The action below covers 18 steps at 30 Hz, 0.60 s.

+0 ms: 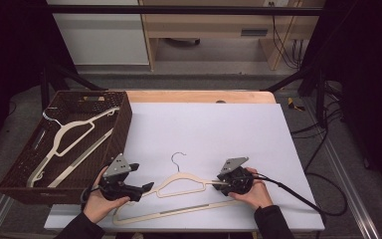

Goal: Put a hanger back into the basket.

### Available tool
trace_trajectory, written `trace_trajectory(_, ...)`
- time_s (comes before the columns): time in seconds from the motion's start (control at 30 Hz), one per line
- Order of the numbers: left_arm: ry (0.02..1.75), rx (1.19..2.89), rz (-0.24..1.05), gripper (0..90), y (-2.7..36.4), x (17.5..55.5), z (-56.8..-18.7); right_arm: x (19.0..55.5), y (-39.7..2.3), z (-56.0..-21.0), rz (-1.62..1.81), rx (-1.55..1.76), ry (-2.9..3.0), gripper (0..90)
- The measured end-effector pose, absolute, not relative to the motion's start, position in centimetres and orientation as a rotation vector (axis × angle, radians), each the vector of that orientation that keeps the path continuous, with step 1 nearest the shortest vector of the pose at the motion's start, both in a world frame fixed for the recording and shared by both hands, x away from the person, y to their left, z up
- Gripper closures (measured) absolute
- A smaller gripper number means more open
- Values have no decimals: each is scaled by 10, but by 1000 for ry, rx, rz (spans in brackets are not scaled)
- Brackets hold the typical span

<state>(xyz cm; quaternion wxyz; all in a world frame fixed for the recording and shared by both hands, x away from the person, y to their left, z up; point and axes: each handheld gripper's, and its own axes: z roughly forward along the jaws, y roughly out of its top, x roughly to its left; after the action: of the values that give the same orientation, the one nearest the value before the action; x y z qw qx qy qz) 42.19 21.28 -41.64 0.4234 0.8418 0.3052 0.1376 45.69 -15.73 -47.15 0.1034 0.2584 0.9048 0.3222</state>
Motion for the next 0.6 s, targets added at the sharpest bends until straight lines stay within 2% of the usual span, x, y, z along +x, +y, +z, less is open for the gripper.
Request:
trace_trajectory(0.13, 761, 2133, 331, 188, 209, 424, -421, 456, -156, -470, 959, 752, 2714, 758)
trace_trajectory(0.3, 753, 2152, 324, 190, 208, 424, -423, 452, -155, -467, 925, 699, 2766, 781)
trace_trajectory(0.47, 757, 2157, 320, 191, 208, 425, -425, 449, -156, -466, 940, 709, 2830, 788)
trace_trajectory(0.6, 753, 2168, 315, 191, 207, 425, -427, 448, -154, -467, 959, 716, 2827, 716)
